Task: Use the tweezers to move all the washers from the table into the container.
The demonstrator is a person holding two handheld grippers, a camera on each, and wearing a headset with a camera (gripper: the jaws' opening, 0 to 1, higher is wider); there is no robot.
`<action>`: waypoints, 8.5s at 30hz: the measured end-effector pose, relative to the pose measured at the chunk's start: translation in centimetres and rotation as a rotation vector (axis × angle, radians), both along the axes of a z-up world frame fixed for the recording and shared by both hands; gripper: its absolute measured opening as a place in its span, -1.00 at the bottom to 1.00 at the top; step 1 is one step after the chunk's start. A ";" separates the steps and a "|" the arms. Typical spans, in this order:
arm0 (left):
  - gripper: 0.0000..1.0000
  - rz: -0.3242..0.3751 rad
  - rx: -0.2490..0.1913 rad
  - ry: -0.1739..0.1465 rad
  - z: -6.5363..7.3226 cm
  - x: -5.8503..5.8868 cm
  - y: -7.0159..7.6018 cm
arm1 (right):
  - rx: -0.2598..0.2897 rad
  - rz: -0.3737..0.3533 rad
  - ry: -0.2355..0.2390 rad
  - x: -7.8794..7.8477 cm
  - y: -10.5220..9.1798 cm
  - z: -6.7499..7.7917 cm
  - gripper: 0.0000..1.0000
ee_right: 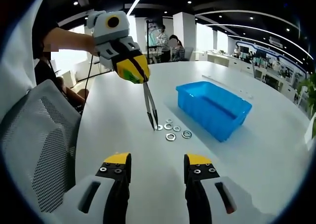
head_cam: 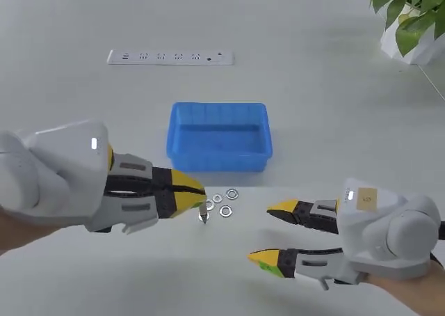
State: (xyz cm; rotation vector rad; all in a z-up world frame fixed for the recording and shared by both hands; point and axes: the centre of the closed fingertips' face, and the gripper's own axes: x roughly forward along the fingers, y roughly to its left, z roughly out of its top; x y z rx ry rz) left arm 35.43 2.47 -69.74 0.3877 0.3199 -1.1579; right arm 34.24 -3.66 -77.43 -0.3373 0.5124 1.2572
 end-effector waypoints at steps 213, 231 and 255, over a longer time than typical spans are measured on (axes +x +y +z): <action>-0.52 0.219 -0.323 -0.068 4.8 11.9 1.8 | -0.039 0.307 -0.161 13.0 10.0 4.2 -0.85; -0.90 0.040 -0.218 -0.002 4.2 10.5 0.9 | -0.070 0.377 -0.169 12.0 9.8 3.9 -0.84; -0.91 0.093 -0.170 -0.100 6.8 11.6 0.6 | -0.039 0.263 -0.208 12.8 9.6 6.3 -0.51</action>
